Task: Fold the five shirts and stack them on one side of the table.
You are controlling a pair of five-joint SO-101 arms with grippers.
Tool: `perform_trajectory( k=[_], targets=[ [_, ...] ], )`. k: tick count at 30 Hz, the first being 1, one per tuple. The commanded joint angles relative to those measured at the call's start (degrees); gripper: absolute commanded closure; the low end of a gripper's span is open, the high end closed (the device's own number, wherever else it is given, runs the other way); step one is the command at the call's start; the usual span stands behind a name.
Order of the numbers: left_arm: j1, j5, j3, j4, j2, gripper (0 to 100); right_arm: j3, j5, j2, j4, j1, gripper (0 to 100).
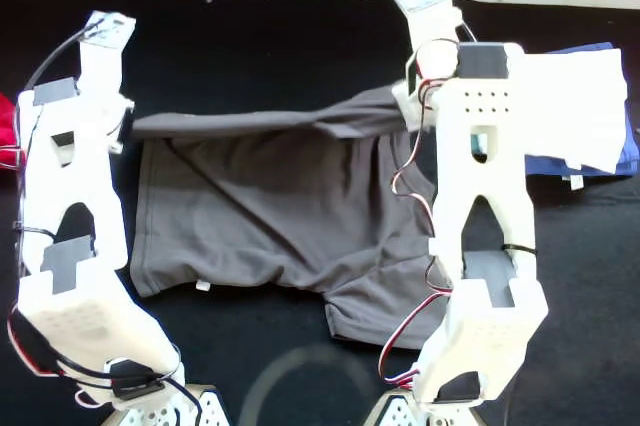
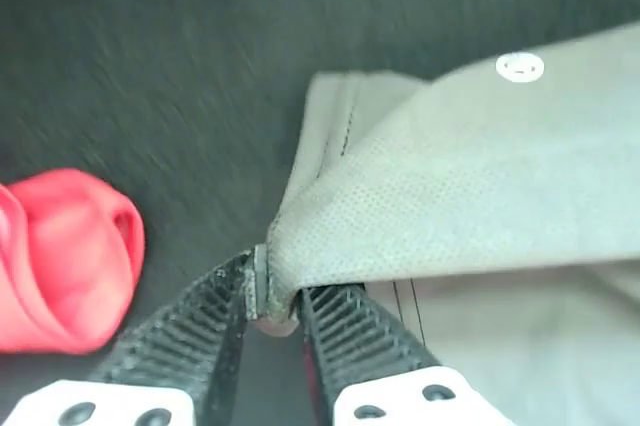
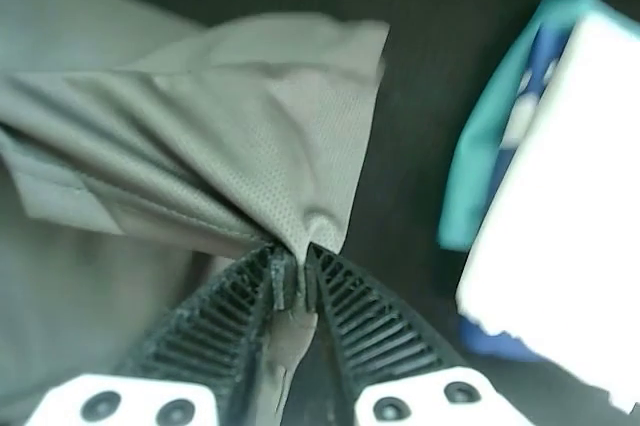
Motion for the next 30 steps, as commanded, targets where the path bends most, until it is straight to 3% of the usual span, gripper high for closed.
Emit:
perform_trajectory(
  k=[1,5,9,14,19,24,30],
  targets=[
    [0.57,-0.44,-4.62,10.11,-0.57,99,-6.64,0.18,-0.84,7.08,0.84,99.2],
    [3.03,-0.44,-9.45,21.19,-0.57,99,-8.48,0.18,-1.01,11.3,0.84,99.2],
    [3.38,-0.44,-12.62,27.16,-0.57,99,-3.47,0.18,-5.49,11.3,0.57,99.2],
    [3.3,-0.79,-13.32,33.41,-0.57,99,14.73,0.53,-17.54,9.19,0.75,99.2],
    [2.42,-0.88,-13.14,37.19,-1.27,99,40.75,0.53,-32.48,-0.92,0.66,99.2],
    [2.51,-4.48,-2.95,37.27,-9.45,99,59.21,0.62,-44.7,-4.44,1.89,99.2],
    [2.51,-7.21,19.65,26.37,-21.67,99,70.73,0.7,-54.81,-4.0,2.33,99.2]
  ],
)
